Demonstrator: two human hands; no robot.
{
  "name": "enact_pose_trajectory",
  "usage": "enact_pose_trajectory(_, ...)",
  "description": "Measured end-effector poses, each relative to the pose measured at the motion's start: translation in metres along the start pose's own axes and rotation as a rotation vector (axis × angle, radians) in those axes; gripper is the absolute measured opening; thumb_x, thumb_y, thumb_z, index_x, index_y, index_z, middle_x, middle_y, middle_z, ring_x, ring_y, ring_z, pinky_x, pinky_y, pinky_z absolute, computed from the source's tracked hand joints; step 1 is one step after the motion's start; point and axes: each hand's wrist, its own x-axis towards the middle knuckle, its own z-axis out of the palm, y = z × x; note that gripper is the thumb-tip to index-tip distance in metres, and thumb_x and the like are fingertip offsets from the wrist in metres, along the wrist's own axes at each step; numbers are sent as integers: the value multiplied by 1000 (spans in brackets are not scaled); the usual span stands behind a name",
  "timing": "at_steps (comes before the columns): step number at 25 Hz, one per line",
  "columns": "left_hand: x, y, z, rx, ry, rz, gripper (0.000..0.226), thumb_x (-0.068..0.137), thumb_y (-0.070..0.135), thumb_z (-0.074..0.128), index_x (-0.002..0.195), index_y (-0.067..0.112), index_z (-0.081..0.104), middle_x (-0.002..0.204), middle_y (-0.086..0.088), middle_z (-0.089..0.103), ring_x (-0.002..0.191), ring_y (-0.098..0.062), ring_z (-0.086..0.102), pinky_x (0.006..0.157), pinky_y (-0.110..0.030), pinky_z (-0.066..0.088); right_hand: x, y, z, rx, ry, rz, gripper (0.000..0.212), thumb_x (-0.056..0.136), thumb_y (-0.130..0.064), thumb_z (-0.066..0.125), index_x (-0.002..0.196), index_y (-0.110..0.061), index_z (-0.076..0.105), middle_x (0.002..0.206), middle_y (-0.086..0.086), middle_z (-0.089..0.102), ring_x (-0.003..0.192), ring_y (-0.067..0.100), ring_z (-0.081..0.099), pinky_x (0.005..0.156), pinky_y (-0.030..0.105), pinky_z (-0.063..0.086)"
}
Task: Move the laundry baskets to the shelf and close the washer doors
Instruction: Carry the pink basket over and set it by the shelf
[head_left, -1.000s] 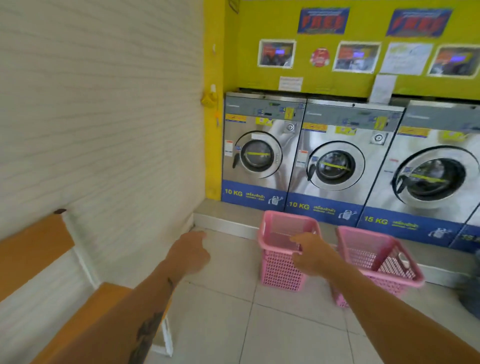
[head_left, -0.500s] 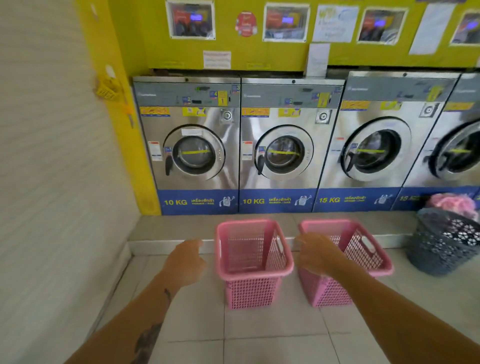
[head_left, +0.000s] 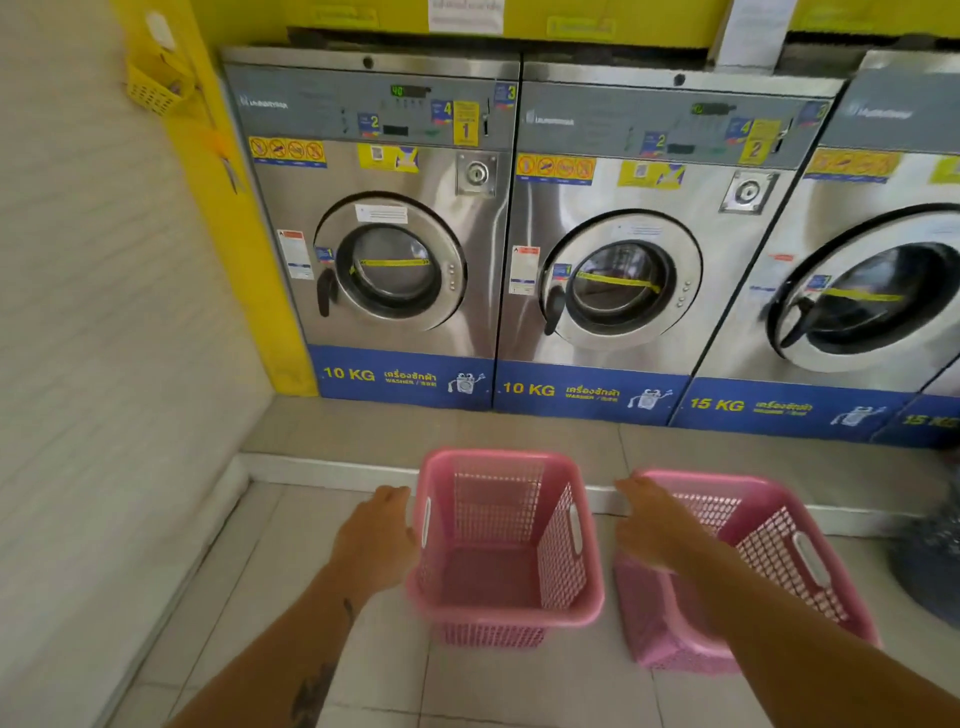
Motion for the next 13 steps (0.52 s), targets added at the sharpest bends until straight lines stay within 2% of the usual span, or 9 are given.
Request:
enact_pose_trajectory(2,43,-1,17,13,-12,12,53,86,27,53,138,20,42,136,-4,51,117,-22,55,92,-33,48,43,10,7,-32,-28,31,62,79,-14,55,139,-6,43,139,15,45,136,35,37,109,45,38)
enact_pose_trajectory(6,135,-12,63,30,-113,7,60,84,29,56,141,21,40,135,-2,52,113,-23,58,91,-38,54,128,37,37,-72,-97,161,63,86,-24,55,145,-13,37,152,10,32,138,29,36,110,38,34)
enact_pose_trajectory(8,173,-19,87,39,-187,-6,58,82,26,55,138,20,42,133,-2,52,110,-23,59,89,-39,55,166,50,51,-101,-168,156,53,87,-25,53,138,-12,48,150,11,38,136,27,38,114,41,31)
enact_pose_trajectory(11,218,-33,118,80,-242,-3,61,80,24,53,139,20,38,134,-4,50,112,-26,56,92,-43,54,209,61,77,-207,-132,8,30,88,-32,52,110,-20,68,127,7,61,125,22,49,117,58,15)
enact_pose_trajectory(12,232,-39,131,94,-228,1,64,79,24,54,140,22,36,137,-4,48,115,-27,55,93,-44,53,225,62,87,-193,-122,47,31,89,-31,51,113,-20,67,126,9,61,125,23,49,116,58,16)
enact_pose_trajectory(13,248,-46,147,112,-202,9,68,78,23,56,142,23,32,142,-6,45,120,-28,52,97,-44,52,246,66,101,-193,-128,79,37,89,-26,52,124,-16,60,131,12,57,127,25,46,116,54,22)
